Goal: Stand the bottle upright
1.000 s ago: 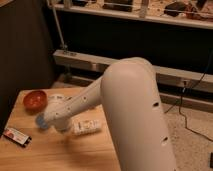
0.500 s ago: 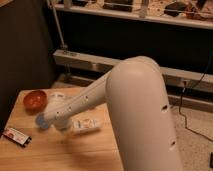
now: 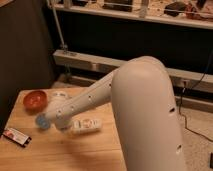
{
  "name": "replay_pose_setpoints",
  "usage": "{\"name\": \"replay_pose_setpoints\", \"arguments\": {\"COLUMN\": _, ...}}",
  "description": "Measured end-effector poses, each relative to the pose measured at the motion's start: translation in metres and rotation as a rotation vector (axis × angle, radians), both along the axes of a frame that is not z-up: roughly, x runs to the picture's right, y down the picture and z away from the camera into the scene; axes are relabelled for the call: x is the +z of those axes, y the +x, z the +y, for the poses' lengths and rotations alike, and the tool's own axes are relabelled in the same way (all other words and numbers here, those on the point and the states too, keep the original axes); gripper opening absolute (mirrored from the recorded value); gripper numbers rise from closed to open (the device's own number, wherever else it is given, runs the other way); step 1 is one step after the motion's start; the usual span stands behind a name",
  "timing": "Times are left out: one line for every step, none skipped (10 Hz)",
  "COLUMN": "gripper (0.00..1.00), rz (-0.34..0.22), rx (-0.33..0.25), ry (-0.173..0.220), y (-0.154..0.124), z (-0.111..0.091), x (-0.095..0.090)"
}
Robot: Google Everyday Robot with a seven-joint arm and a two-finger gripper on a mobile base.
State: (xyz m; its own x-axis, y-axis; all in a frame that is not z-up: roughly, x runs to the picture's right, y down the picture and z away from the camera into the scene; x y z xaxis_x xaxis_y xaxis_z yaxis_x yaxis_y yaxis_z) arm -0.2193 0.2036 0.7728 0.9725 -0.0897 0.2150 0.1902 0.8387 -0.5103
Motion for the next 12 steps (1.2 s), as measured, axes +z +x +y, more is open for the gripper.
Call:
{"name": "replay_pose_setpoints", "arguments": {"gripper": 0.18, "rz": -0.007, "rx": 0.005, "ry": 0.002, "y": -0.001, "z": -0.002, "x": -0.002}}
{"name": "replay_pose_setpoints", "arguments": {"gripper": 0.18, "rz": -0.011, "rx": 0.009, "ry": 0.003, "y": -0.001, "z": -0.003, "x": -0.003}}
{"name": "replay_pose_setpoints", "arguments": {"gripper": 0.18, "rz": -0.017, "rx": 0.014, "ry": 0.004, "y": -0.002, "z": -0.004, "x": -0.004}}
{"name": "replay_pose_setpoints", "arguments": {"gripper": 0.18, "rz": -0.025, "rx": 0.020, "ry": 0.005, "y": -0.004, "z": -0.005, "x": -0.007}}
{"name": "replay_pose_setpoints", "arguments": {"gripper": 0.18, "rz": -0.034, "rx": 0.026, "ry": 0.007, "y": -0.005, "z": -0.007, "x": -0.009}}
{"name": "replay_pose_setpoints", "arguments": {"gripper": 0.18, "rz": -0.041, "rx": 0.030, "ry": 0.007, "y": -0.006, "z": -0.008, "x": -0.011}}
{"name": "replay_pose_setpoints", "arguments": {"gripper": 0.18, "rz": -0.049, "rx": 0.034, "ry": 0.008, "y": -0.008, "z": -0.009, "x": -0.013}}
{"name": "replay_pose_setpoints", "arguments": {"gripper": 0.18, "rz": -0.059, "rx": 0.041, "ry": 0.007, "y": -0.009, "z": -0.010, "x": -0.015}}
{"name": "replay_pose_setpoints", "arguments": {"gripper": 0.18, "rz": -0.067, "rx": 0.048, "ry": 0.005, "y": -0.010, "z": -0.011, "x": -0.017}}
{"name": "replay_pose_setpoints", "arguments": {"gripper": 0.18, "rz": -0.074, "rx": 0.057, "ry": 0.001, "y": -0.010, "z": -0.012, "x": -0.018}}
{"name": "replay_pose_setpoints", "arguments": {"gripper": 0.18, "rz": -0.088, "rx": 0.073, "ry": -0.007, "y": -0.012, "z": -0.013, "x": -0.021}}
{"name": "replay_pose_setpoints", "arguments": {"gripper": 0.18, "rz": -0.095, "rx": 0.081, "ry": -0.010, "y": -0.012, "z": -0.013, "x": -0.022}}
